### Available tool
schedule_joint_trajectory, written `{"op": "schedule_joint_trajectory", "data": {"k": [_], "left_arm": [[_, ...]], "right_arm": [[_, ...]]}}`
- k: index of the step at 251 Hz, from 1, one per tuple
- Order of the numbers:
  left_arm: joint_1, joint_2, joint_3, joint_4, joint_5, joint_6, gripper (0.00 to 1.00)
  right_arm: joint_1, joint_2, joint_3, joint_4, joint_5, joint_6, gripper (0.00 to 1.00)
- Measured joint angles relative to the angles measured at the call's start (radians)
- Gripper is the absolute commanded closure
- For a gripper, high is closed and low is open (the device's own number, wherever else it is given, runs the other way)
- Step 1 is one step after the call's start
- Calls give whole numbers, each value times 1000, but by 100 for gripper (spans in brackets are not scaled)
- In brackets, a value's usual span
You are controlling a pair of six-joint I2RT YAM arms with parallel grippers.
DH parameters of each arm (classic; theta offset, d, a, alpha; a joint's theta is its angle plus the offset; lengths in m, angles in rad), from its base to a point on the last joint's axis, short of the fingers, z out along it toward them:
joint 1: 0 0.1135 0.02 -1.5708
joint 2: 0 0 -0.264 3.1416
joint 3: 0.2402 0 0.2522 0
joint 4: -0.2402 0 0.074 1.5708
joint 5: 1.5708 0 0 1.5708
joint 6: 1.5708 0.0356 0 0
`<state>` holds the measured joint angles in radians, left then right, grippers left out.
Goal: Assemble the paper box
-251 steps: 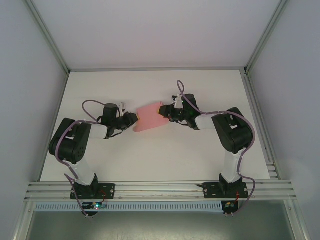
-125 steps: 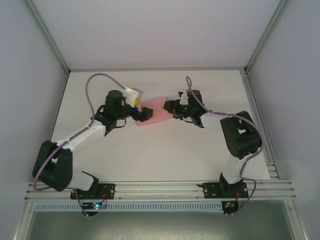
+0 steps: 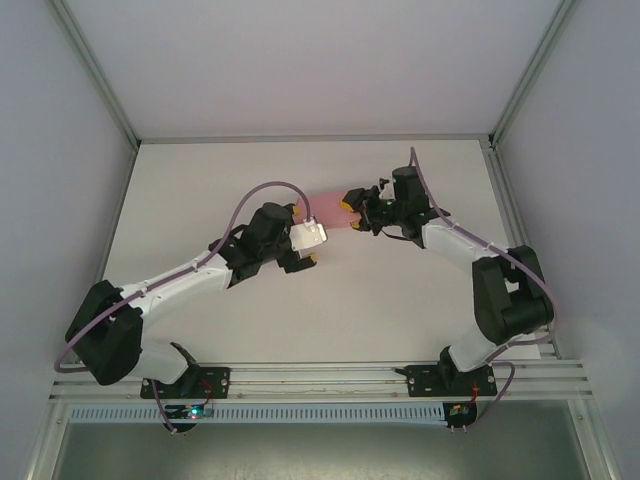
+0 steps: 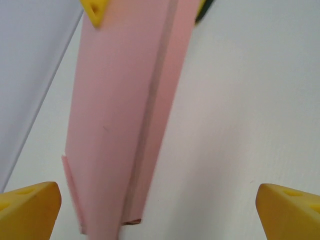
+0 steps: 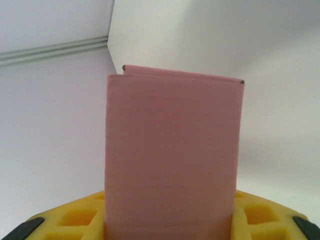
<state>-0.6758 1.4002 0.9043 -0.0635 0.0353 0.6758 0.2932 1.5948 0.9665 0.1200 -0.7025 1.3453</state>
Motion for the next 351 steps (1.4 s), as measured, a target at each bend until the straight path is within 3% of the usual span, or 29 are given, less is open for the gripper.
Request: {"op": "schedule_joint_trajectory", "data": {"k": [27, 94, 132, 190, 202, 236, 262, 279, 326, 351], "left_arm": [[-7, 9, -5, 50, -27, 47, 0], [-11, 114, 23, 126, -66, 136, 19], [-11, 130, 32, 140, -66, 145, 35], [-10, 127, 102, 48, -52, 137, 56], [-10, 127, 126, 7, -46, 143, 57], [-10, 127, 135, -39, -31, 148, 59], [-9, 126, 140, -59, 6, 147, 61], [-2, 124, 156, -89, 34, 147, 60], [56, 130, 225, -286, 123, 155, 59], [87, 166, 283, -412, 165, 163, 55]], "right_arm": [[-3, -14, -6, -27, -11, 77, 85], [6, -14, -6, -74, -51, 179, 85], [6, -12, -6, -55, -63, 216, 84], [6, -10, -11, -56, -74, 230, 72], [4, -11, -11, -56, -78, 231, 61], [3, -14, -6, -106, -64, 196, 47], [-6, -46, 20, -228, 27, 60, 34], [-35, -85, 48, -318, 136, -49, 3], [-84, -279, 90, -415, 500, -389, 2], [-79, -383, 80, -391, 615, -570, 2]]}}
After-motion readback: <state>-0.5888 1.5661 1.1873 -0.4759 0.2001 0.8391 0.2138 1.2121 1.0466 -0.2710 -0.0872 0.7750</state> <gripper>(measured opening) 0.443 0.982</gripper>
